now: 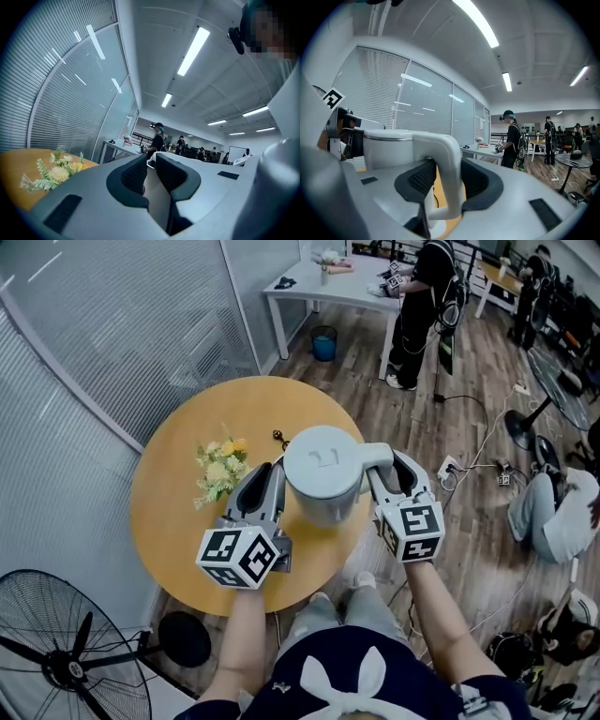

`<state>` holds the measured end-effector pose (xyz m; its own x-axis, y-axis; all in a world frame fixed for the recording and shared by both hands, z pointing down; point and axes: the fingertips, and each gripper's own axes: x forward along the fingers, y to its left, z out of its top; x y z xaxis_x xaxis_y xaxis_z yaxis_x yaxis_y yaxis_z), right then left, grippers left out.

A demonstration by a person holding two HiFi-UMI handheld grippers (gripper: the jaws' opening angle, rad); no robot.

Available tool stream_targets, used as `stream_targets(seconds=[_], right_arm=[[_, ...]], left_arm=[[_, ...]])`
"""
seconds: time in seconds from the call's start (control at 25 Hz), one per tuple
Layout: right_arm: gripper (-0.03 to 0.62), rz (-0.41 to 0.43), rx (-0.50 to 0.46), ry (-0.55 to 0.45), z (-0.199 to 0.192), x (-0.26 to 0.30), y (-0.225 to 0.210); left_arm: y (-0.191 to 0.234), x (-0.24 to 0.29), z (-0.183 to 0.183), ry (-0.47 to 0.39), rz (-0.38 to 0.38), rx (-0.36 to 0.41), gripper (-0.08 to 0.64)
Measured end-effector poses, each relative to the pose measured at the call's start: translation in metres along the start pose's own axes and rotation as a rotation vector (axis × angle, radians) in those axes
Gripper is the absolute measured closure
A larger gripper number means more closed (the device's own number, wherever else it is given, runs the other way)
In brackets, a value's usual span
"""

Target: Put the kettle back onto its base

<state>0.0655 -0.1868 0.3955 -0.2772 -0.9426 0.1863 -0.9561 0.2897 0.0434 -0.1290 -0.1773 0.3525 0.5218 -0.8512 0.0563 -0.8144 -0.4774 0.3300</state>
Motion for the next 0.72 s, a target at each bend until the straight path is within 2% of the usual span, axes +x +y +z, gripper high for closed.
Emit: stream_targets(seconds=[0.32, 0.72], right_arm=[[0.425, 0.049, 0.002, 0.024, 0.0, 0.027, -0.025], [0.423, 0.1, 0.007, 0.03, -0.001, 0.052, -0.026]], left_arm=[[-0.001, 0.03, -0.002, 0.011, 0.048, -0.009, 0.486], [0.012, 0.043, 0.0, -0.001, 0.093, -0.01, 0.486]])
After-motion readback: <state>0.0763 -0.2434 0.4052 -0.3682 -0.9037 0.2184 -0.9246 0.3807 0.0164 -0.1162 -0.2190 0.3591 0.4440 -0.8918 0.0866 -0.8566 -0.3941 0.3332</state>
